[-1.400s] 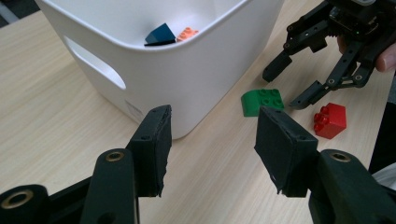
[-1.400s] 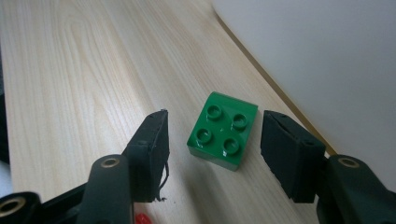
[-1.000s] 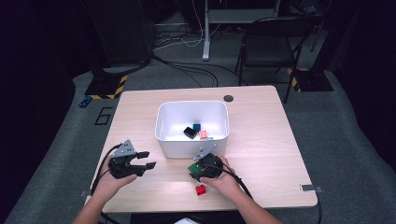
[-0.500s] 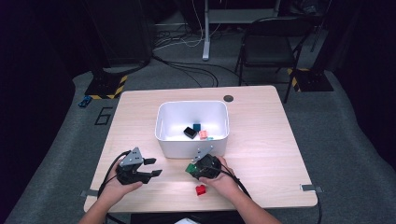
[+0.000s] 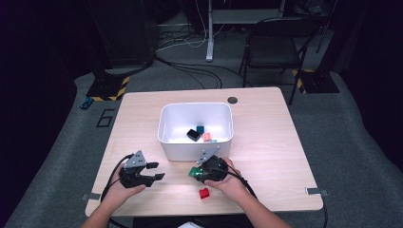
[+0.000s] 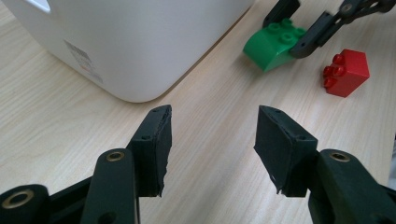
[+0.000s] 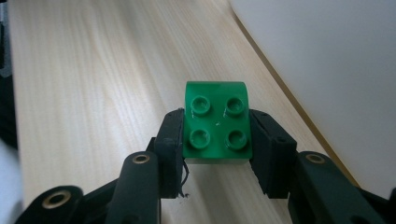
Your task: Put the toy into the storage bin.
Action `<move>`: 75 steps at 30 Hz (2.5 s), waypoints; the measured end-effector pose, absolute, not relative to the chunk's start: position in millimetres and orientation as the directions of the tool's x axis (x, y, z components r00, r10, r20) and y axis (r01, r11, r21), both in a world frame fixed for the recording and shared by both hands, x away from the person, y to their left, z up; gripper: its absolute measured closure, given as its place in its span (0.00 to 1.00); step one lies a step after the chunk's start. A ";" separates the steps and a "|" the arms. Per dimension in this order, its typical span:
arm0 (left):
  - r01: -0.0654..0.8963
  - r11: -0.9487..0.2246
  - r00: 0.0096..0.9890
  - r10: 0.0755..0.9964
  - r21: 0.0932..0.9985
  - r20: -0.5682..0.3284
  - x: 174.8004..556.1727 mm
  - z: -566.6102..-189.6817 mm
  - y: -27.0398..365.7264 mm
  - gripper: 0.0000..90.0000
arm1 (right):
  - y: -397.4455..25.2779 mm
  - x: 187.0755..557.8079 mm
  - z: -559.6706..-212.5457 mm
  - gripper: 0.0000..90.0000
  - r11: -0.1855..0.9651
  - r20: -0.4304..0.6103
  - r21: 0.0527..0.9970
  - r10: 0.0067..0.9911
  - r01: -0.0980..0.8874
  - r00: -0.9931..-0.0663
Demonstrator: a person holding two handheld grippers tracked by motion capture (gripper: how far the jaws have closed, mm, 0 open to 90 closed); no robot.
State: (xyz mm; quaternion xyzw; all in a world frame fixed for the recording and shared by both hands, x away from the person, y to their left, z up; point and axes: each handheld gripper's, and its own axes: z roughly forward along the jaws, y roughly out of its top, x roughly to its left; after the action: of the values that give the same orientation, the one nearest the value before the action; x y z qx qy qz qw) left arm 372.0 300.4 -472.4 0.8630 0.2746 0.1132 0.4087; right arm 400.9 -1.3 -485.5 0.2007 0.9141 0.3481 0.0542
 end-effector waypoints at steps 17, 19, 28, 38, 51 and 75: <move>0.399 -0.531 0.824 0.566 0.748 -0.038 376.0 -481.4 298.5 0.51 | -26.9 387.9 -414.2 0.65 0.660 0.072 0.688 0.353 0.303 -0.933; 0.394 -0.528 0.820 0.571 0.753 -0.028 376.1 -482.4 298.3 0.51 | -28.8 387.8 -406.5 0.65 0.659 0.074 0.689 0.350 0.302 -0.934; 0.407 -0.517 0.822 0.566 0.753 -0.056 376.4 -482.5 300.4 0.51 | -37.2 398.6 -369.4 0.65 0.641 0.051 0.710 0.366 0.292 -0.929; 0.416 -0.515 0.821 0.567 0.749 -0.066 376.3 -486.9 297.7 0.50 | -37.1 423.6 -340.6 0.65 0.627 0.011 0.728 0.395 0.279 -0.918; 0.422 -0.498 0.817 0.572 0.757 -0.079 376.8 -487.8 299.6 0.50 | -15.7 464.6 -333.5 0.65 0.633 -0.006 0.713 0.436 0.302 -0.900; 0.424 -0.515 0.826 0.558 0.745 -0.085 378.3 -490.3 298.7 0.50 | 43.3 528.8 -369.0 0.65 0.657 0.006 0.680 0.438 0.325 -0.899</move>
State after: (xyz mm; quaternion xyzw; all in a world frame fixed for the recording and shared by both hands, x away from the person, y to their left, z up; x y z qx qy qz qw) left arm 378.3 298.7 -490.3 0.8663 0.2834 0.0827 0.4030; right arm 528.8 43.3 -369.0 0.2103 0.9068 0.3566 0.0792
